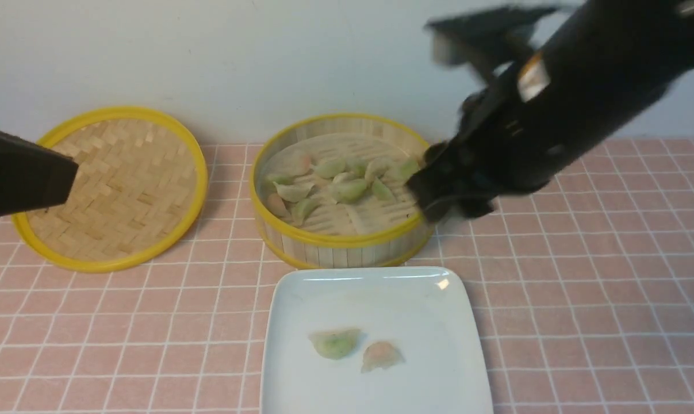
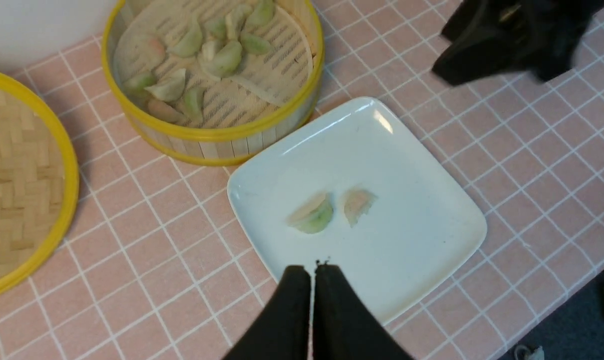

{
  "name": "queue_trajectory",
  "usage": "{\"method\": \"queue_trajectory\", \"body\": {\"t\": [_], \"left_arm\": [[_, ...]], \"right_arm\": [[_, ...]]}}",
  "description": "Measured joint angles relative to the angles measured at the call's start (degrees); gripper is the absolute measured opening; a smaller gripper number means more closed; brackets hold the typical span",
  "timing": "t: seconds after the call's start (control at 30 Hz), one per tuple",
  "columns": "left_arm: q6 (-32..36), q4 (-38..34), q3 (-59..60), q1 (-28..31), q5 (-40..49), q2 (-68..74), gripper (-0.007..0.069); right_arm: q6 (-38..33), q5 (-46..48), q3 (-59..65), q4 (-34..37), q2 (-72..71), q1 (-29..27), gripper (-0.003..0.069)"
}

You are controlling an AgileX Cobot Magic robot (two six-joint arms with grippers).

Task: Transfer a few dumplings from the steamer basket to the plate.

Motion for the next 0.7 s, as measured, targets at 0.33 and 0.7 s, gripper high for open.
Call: {"method": "queue_trajectory", "body": {"t": [0.33,0.7], "left_arm": [[0.00,-0.48,17.15,0.00,-22.86,-9.65,-0.0006],[0.05,-2.91,26.00,0.07,-32.18,-10.61,-0.0006]], "right_arm": [[6.50,-24.20,27.74,-10.14,-52.71,0.00,-0.0011],[20.15,-45.72,66.80,-16.54,-81.70,0.00,-0.0012]]}}
